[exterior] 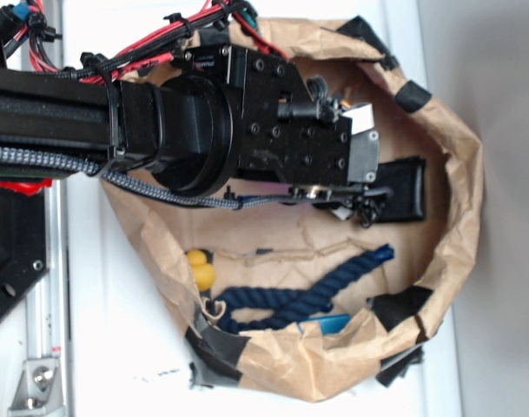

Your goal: Grab the shell.

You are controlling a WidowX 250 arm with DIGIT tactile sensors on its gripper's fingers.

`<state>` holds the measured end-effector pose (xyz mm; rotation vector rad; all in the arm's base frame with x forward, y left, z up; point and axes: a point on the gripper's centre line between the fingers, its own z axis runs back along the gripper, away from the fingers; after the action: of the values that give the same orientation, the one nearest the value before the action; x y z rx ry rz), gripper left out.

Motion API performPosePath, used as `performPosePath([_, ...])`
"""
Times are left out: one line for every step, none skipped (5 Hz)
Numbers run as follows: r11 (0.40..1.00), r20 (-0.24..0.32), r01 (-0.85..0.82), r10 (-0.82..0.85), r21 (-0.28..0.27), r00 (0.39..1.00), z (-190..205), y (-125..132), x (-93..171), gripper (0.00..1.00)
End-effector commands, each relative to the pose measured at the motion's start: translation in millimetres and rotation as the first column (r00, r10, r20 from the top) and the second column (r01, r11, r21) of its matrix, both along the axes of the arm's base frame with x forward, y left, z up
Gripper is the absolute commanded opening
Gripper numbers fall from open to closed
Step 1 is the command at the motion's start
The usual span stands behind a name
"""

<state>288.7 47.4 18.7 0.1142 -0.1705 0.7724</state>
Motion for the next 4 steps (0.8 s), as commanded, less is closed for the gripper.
performPosePath([0.994, -0.022, 0.100, -0.099, 0.053, 0.995, 10.1, 20.4, -3.7, 1.00])
performPosePath([0.979, -0.033, 0.200, -0.198, 0.045, 0.980, 6.5, 24.7, -5.9, 0.00])
performPosePath([0.980, -0.037, 0.198, -0.197, 0.028, 0.980, 8.4, 22.2, -6.1, 0.00])
performPosePath([0.978, -0.078, 0.203, -0.206, -0.044, 0.976, 22.8, 17.3, -7.2, 0.00])
